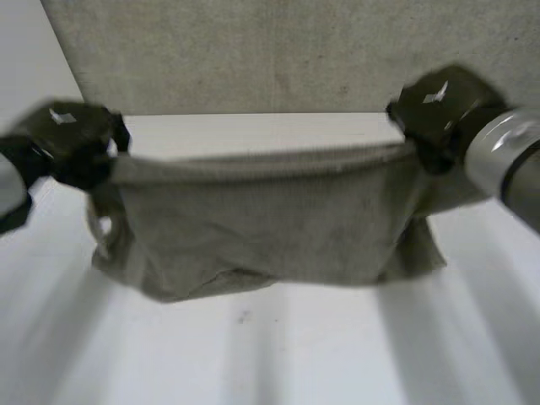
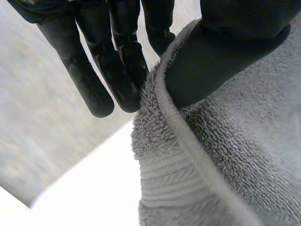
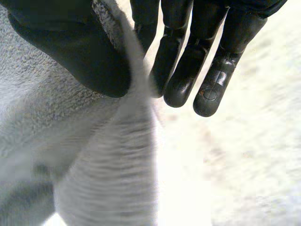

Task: Fold the laundry

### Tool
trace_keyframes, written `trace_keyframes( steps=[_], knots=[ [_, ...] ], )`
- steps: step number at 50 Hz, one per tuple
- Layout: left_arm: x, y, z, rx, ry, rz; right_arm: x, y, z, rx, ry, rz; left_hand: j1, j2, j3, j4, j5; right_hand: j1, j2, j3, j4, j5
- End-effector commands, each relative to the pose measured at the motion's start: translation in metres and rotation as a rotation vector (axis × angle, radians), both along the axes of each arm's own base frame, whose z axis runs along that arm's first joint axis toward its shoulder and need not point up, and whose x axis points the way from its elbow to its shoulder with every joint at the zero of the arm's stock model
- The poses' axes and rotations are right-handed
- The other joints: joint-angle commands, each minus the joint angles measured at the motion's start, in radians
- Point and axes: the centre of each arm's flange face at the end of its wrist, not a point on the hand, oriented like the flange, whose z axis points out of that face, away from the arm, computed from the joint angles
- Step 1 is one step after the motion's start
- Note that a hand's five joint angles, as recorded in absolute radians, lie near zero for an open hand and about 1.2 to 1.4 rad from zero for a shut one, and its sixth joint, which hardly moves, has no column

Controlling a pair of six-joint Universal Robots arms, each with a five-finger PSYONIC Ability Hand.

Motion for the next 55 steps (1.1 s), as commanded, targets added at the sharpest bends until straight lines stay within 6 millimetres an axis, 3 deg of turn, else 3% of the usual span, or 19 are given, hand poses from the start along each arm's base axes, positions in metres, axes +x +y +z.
trace_keyframes(
  steps=[1, 6, 9, 10, 11, 12, 13, 14, 15, 16, 17, 21, 28, 29, 34, 37, 41, 45, 55],
  knots=[
    [-0.023, -0.026, -0.078, 0.119, -0.255, -0.135, 0.013, -0.037, -0.056, 0.105, 0.134, -0.018, 0.227, 0.179, 0.18, 0.179, 0.185, 0.435, 0.22, 0.216, 0.203, 0.241],
    [-0.039, -0.055, -0.079, 0.002, -0.356, -0.173, 0.025, -0.072, -0.061, 0.01, 0.097, -0.07, 0.227, 0.179, 0.18, 0.179, 0.185, 0.435, 0.22, 0.216, 0.203, 0.241],
    [-0.048, -0.084, -0.046, -0.192, -0.346, -0.123, 0.032, -0.1, -0.034, -0.182, 0.007, -0.139, 0.227, 0.179, 0.18, 0.179, 0.185, 0.435, 0.22, 0.216, 0.203, 0.241],
    [-0.054, -0.096, -0.019, -0.321, -0.316, -0.083, 0.035, -0.111, -0.011, -0.308, -0.063, -0.174, 0.227, 0.179, 0.18, 0.179, 0.185, 0.435, 0.22, 0.216, 0.203, 0.241],
    [-0.054, -0.096, -0.018, -0.322, -0.316, -0.083, 0.035, -0.117, 0.016, -0.441, -0.144, -0.207, 0.227, 0.179, 0.18, 0.179, 0.185, 0.435, 0.22, 0.216, 0.203, 0.241],
    [-0.06, -0.106, 0.015, -0.469, -0.253, -0.022, 0.035, -0.118, 0.017, -0.442, -0.144, -0.207, 0.227, 0.179, 0.18, 0.179, 0.185, 0.435, 0.22, 0.216, 0.203, 0.241],
    [-0.06, -0.106, 0.015, -0.47, -0.252, -0.022, 0.038, -0.117, 0.044, -0.576, -0.232, -0.218, 0.227, 0.179, 0.18, 0.179, 0.185, 0.435, 0.22, 0.216, 0.203, 0.241],
    [-0.063, -0.112, 0.051, -0.616, -0.146, 0.056, 0.036, -0.115, 0.071, -0.7, -0.309, -0.224, 0.227, 0.179, 0.18, 0.179, 0.185, 0.435, 0.22, 0.216, 0.203, 0.241],
    [-0.059, -0.114, 0.079, -0.721, -0.053, 0.112, 0.036, -0.114, 0.071, -0.701, -0.31, -0.224, 0.227, 0.179, 0.18, 0.179, 0.185, 0.435, 0.22, 0.216, 0.203, 0.241],
    [-0.059, -0.114, 0.079, -0.722, -0.052, 0.113, 0.033, -0.108, 0.095, -0.809, -0.377, -0.228, 0.227, 0.179, 0.18, 0.179, 0.185, 0.435, 0.22, 0.216, 0.203, 0.241],
    [-0.055, -0.11, 0.102, -0.805, 0.035, 0.152, 0.033, -0.108, 0.095, -0.81, -0.378, -0.228, 0.227, 0.179, 0.18, 0.179, 0.185, 0.435, 0.22, 0.216, 0.203, 0.241],
    [-0.05, -0.104, 0.123, -0.886, 0.168, 0.175, 0.025, -0.097, 0.116, -0.934, -0.45, -0.229, 0.227, 0.179, 0.18, 0.179, 0.185, 0.435, 0.22, 0.216, 0.203, 0.241],
    [-0.044, -0.096, 0.053, -0.666, 0.117, 0.164, 0.029, -0.098, 0.065, -0.795, -0.36, -0.162, 0.227, 0.179, 0.18, 0.179, 0.185, 0.435, 0.22, 0.216, 0.203, 0.241],
    [-0.044, -0.096, 0.053, -0.665, 0.116, 0.164, 0.027, -0.1, 0.049, -0.754, -0.327, -0.156, 0.227, 0.179, 0.18, 0.179, 0.185, 0.435, 0.22, 0.216, 0.203, 0.241],
    [-0.042, -0.075, -0.032, -0.425, 0.037, 0.093, 0.009, -0.103, -0.012, -0.552, -0.199, -0.177, 0.227, 0.179, 0.18, 0.179, 0.185, 0.435, 0.22, 0.216, 0.203, 0.241],
    [-0.043, -0.068, -0.052, -0.369, 0.022, 0.063, 0.002, -0.095, -0.051, -0.39, -0.119, -0.18, 0.227, 0.179, 0.18, 0.179, 0.185, 0.435, 0.22, 0.216, 0.203, 0.241],
    [-0.044, -0.052, -0.11, -0.22, -0.017, 0.006, -0.005, -0.078, -0.114, -0.153, -0.04, -0.164, 0.227, 0.179, 0.18, 0.179, 0.185, 0.435, 0.22, 0.216, 0.203, 0.241],
    [-0.04, -0.042, -0.16, -0.118, -0.114, -0.012, -0.007, -0.067, -0.147, -0.032, -0.02, -0.153, 0.227, 0.179, 0.18, 0.179, 0.185, 0.435, 0.22, 0.216, 0.203, 0.241],
    [-0.016, -0.033, -0.191, -0.096, -0.319, -0.02, -0.017, -0.045, -0.175, 0.081, 0.013, -0.154, 0.137, 0.089, 0.09, 0.088, 0.095, 0.435, 0.22, 0.216, 0.203, 0.241]
  ],
)
